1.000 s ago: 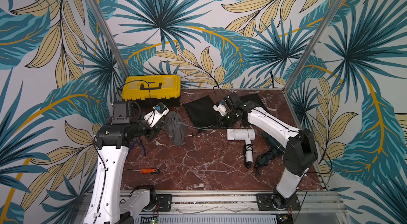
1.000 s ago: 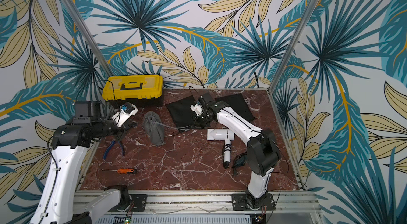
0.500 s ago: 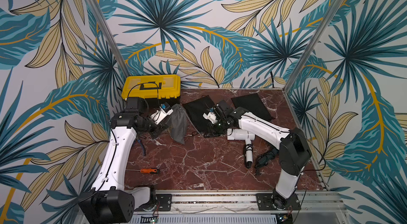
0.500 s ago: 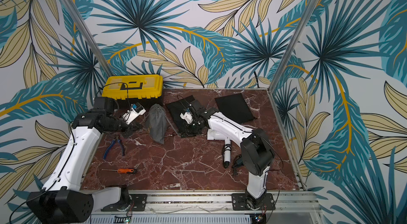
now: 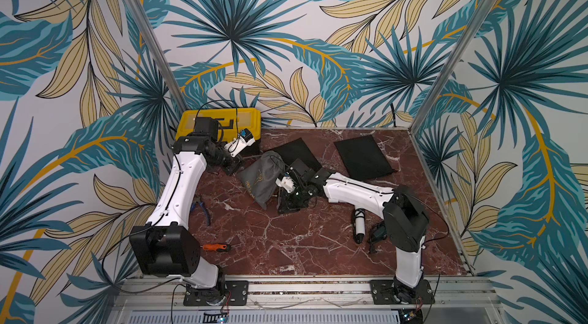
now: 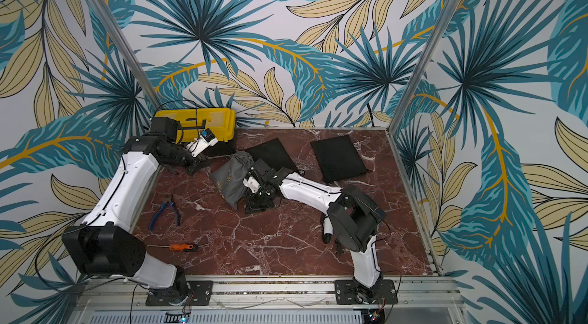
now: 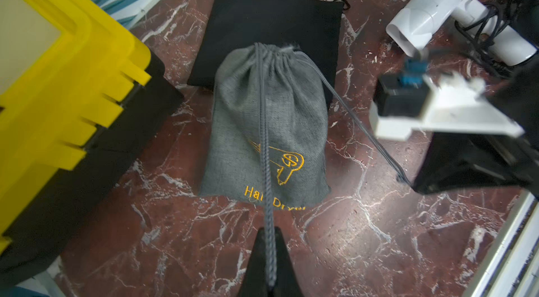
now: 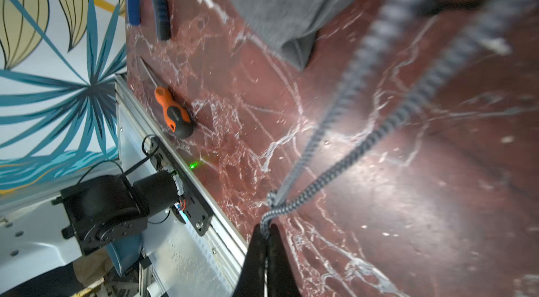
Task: Pack away hair dryers
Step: Place the drawstrings on both sides at the center of the board.
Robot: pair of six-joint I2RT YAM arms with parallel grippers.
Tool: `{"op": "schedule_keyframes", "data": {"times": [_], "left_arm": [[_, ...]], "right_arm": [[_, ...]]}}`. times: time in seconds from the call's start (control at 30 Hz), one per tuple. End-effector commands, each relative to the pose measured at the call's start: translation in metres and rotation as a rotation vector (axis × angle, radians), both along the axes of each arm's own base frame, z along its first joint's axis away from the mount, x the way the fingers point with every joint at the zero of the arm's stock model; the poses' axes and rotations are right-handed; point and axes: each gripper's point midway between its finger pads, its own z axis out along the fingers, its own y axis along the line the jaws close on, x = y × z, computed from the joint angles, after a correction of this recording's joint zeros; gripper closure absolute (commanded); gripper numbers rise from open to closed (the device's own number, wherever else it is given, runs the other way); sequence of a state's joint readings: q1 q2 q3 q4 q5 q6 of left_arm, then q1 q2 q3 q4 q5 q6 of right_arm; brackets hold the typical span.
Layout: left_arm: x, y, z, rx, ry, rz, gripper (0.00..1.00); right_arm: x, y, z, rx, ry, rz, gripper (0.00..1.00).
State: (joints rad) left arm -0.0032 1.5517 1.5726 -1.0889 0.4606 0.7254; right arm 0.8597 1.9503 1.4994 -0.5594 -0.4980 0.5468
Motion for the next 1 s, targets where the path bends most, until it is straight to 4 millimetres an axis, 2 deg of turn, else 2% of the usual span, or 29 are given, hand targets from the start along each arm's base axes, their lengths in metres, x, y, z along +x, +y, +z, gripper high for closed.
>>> {"op": "schedule_keyframes", "data": {"times": [0.0,0.07,0.1,0.17,0.23,0.3,0.37,0.43,0.5,0.6,0.63,0.73,0.83,0.97], "left_arm": [[0.013,-0.012,0.003,0.046,-0.027,-0.044,0.98],[0.017,-0.020,-0.002,0.025,-0.002,-0.053,0.96],[0.018,-0.025,-0.006,0.010,0.015,-0.056,0.91],[0.018,-0.033,-0.013,-0.013,0.047,-0.062,0.69],[0.018,-0.039,-0.019,-0.036,0.078,-0.060,0.53],[0.015,-0.045,-0.023,-0.043,0.098,-0.067,0.44],[0.012,-0.048,-0.025,-0.039,0.102,-0.075,0.38],[0.009,-0.048,-0.021,-0.023,0.089,-0.067,0.24],[0.006,-0.043,-0.011,-0.005,0.063,-0.041,0.13],[-0.007,-0.036,0.009,0.008,0.006,-0.014,0.01],[-0.013,-0.034,0.016,0.004,-0.012,-0.003,0.01],[-0.026,-0.029,0.037,-0.016,-0.068,0.055,0.00],[-0.036,-0.026,0.056,-0.060,-0.117,0.117,0.00],[-0.044,-0.025,0.067,-0.114,-0.157,0.169,0.00]], "right_arm": [[-0.027,-0.004,0.000,-0.011,0.041,-0.001,0.94],[-0.035,-0.011,-0.005,-0.018,0.058,-0.022,0.93],[-0.040,-0.016,-0.008,-0.018,0.069,-0.029,0.89],[-0.042,-0.029,-0.017,-0.060,0.063,-0.054,0.79],[-0.045,-0.041,-0.022,-0.096,0.047,-0.070,0.67],[-0.044,-0.050,-0.023,-0.129,0.023,-0.074,0.59],[-0.043,-0.057,-0.020,-0.166,0.006,-0.071,0.56],[-0.035,-0.068,-0.013,-0.225,-0.045,-0.077,0.54],[-0.017,-0.079,-0.002,-0.257,-0.104,-0.136,0.54],[0.021,-0.082,0.020,-0.166,-0.165,-0.253,0.53],[0.044,-0.086,0.028,-0.117,-0.191,-0.313,0.53],[0.090,-0.083,0.039,-0.010,-0.260,-0.391,0.52],[0.131,-0.083,0.034,0.027,-0.264,-0.461,0.53],[0.163,-0.068,0.008,0.057,-0.204,-0.503,0.58]]}}
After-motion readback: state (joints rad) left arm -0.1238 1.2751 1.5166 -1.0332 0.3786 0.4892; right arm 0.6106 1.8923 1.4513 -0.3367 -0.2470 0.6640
